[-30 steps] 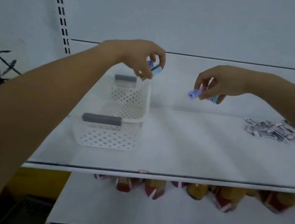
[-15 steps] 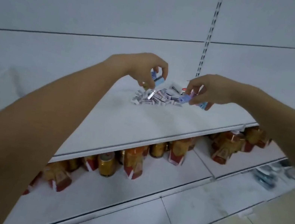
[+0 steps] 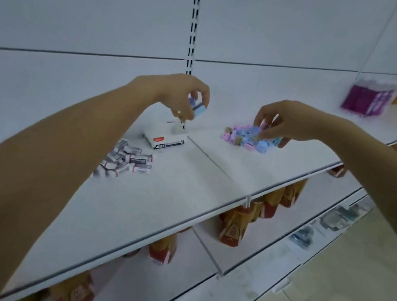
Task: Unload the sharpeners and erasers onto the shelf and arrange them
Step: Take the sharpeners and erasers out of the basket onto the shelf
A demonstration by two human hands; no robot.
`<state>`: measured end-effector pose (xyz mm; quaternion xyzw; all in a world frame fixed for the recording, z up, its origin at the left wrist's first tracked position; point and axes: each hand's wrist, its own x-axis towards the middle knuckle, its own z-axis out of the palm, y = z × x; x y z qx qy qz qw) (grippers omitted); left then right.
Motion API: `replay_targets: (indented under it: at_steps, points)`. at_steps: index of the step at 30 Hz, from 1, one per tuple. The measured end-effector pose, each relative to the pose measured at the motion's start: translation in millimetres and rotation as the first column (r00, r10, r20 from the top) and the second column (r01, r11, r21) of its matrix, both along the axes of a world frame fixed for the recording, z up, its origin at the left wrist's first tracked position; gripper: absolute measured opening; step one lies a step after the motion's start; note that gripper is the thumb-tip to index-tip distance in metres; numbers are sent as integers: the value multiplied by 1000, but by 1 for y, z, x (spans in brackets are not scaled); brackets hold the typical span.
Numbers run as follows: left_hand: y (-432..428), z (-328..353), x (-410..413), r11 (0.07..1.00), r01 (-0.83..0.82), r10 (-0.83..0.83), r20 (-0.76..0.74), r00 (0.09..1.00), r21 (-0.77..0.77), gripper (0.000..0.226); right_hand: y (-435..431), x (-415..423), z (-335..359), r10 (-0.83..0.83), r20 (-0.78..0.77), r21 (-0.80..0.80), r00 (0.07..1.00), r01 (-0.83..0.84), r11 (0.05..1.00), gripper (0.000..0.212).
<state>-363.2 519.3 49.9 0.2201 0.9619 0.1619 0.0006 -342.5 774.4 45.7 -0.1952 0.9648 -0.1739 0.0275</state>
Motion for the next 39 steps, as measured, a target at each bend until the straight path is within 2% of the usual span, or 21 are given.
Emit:
replay_targets:
  at_steps: [4,11,16,21,24,28,31,33,35,39]
  points:
    - [41,-8,-51,997,62,-61,-17,998,44,31,25,-43,-5,-37,-50,-15,998,36,999,16]
    - [104,-54,-119,992,91,-94,30,995,92,32,54,-127,-35,-22,-7,-12,1000,22,1000,16]
    - [124,-70,-146,990,-7,-1,61,998,138,33,68,-180,-49,117,-21,34,993,-117,993,20]
    - [141,-77,-157,989,-92,73,157,985,115,56,83,-217,-62,281,-59,101,958,-275,956,27]
    - [148,-85,-155,988,-153,150,120,981,17,57,93,-229,-75,339,-39,74,940,-336,939,37]
    - [160,-114,-149,982,-147,158,85,984,-116,53,98,-230,-103,468,17,39,884,-468,883,43]
    - [165,-134,-148,945,-241,260,62,964,-220,56,98,-237,-125,452,37,97,891,-453,886,57]
    - [165,-139,-147,923,-292,308,27,951,-249,58,97,-243,-132,431,35,151,902,-431,889,59]
    - [163,-136,-144,910,-347,360,13,933,-227,59,96,-245,-132,423,-9,171,906,-416,893,59]
    - [159,-125,-137,891,-429,430,-27,902,-149,57,90,-243,-132,416,-62,73,907,-412,908,57]
